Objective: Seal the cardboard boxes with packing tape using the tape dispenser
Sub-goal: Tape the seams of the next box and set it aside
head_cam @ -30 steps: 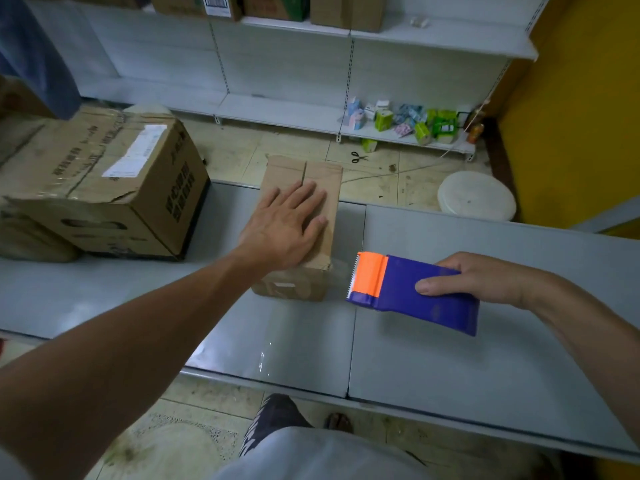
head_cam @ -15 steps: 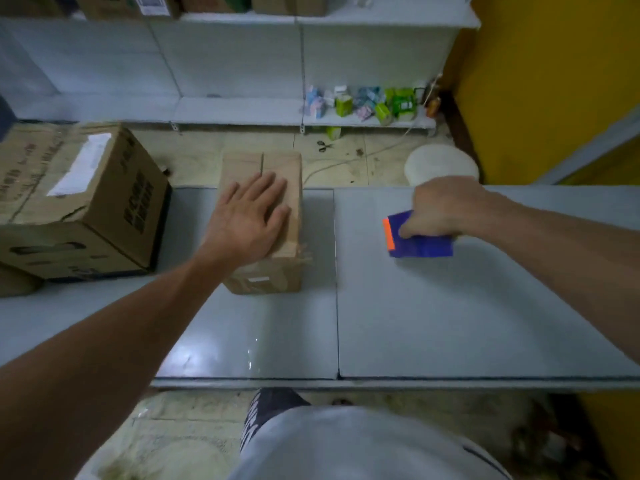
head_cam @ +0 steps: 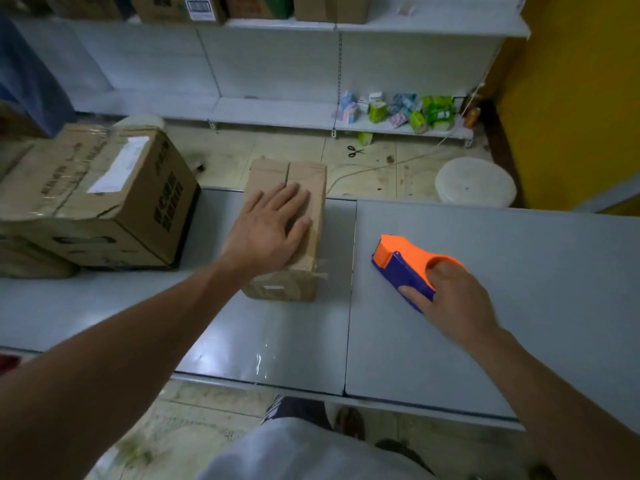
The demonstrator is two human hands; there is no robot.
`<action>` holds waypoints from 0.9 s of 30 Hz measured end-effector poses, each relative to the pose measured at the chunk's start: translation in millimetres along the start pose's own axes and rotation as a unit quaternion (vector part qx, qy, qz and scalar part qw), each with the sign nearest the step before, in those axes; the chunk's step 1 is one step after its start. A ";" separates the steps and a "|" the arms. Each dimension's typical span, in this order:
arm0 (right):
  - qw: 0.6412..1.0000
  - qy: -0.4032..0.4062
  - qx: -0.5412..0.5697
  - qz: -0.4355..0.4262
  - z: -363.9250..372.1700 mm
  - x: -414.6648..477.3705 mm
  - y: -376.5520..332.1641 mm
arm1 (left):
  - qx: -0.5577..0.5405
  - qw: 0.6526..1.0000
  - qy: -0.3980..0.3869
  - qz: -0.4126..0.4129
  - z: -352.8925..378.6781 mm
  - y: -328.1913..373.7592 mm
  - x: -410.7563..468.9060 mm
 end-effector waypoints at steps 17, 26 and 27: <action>0.814 0.114 0.563 0.090 -43.0 53.2 -208.9 | -0.282 0.957 0.065 0.011 -14.5 -3.3 -9.1; 0.652 0.151 0.723 0.171 3.2 68.8 -216.7 | -0.404 0.912 0.054 0.045 -15.0 -8.9 -8.6; 0.650 0.148 0.726 0.168 5.6 68.1 -216.4 | -0.428 0.900 0.062 0.049 -15.9 -8.9 -9.4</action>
Point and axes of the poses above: each hand's wrist, its own x-axis towards the middle knuckle, its own z-axis out of the palm, y = z × x, the point moved 1 cm from there along x, towards the middle knuckle, and after that the axes turned 6 degrees about -y, right-handed, at the moved point
